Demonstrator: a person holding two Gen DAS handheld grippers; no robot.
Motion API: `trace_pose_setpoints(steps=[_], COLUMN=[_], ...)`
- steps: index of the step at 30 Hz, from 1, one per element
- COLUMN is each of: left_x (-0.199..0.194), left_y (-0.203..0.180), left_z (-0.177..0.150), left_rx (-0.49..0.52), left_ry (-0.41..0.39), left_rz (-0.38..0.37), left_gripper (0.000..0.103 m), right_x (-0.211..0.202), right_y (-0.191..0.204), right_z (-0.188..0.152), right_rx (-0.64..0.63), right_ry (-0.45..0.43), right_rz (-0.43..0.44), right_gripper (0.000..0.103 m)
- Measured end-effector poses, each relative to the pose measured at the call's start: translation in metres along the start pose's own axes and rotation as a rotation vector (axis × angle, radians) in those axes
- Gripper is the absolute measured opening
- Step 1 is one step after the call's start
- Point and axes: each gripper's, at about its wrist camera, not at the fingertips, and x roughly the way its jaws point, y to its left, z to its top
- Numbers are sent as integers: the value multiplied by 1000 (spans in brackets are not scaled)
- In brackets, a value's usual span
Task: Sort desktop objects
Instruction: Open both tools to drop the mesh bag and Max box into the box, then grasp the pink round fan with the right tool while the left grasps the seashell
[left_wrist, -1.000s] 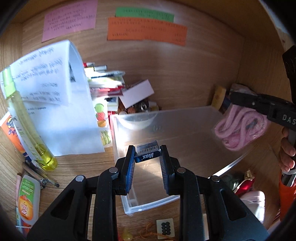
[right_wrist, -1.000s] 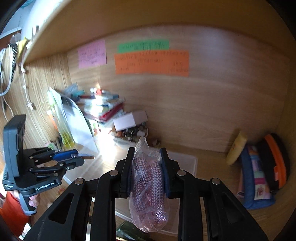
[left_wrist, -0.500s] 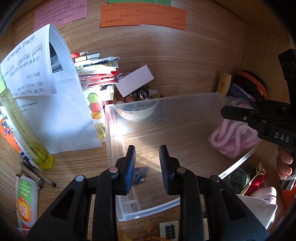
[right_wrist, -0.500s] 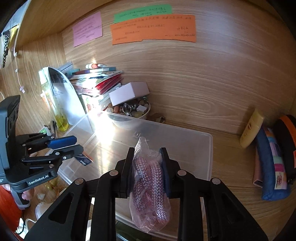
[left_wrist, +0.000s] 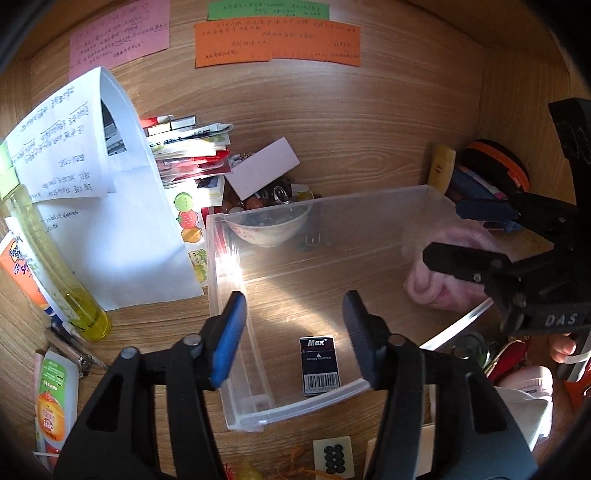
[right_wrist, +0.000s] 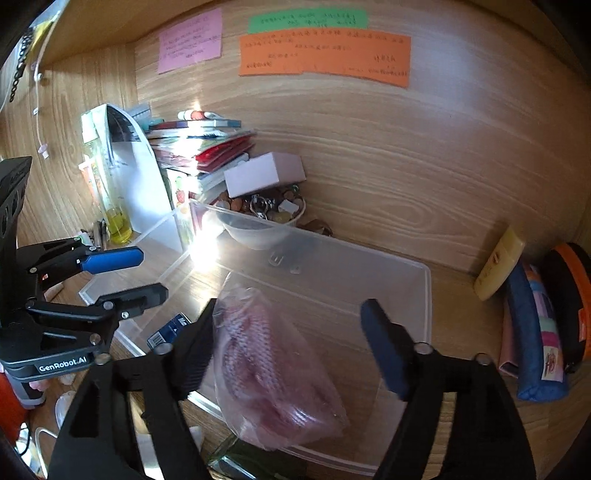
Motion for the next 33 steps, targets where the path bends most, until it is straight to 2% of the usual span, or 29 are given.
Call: trace_pose_setpoints(steps=[3,5,10,14,16,26,33], left_x=[-4,-9,-25,-38,-46,-96,-115], left_y=[2,3,3,4,3,5,15], left_z=[1,2,3,7,8,0,-24], left_rx=[-13,-21,-31,-52,-54,-75,-107], left_ry=[-14,-34,-80,-85,-88,-150,-130], left_rz=[-14,-24,-30,-27,-13,46,89], left_gripper=[59,67,78,92,92,99,100], right_x=[-5,-8,-23,-36,-42,-80,-108], right_y=[4,7,8,9,9,11,12], right_z=[0,2,6,9,11,-5,-30], right_rx=[-23,-30,-35,-38,-34,-23,-27], right_ry=[-16,-25,-61,-112,-127,-162,-179], right_rz=[0,9,25,-25,-55,-85,-95], right_gripper=[81,82,89,98,100,102,102])
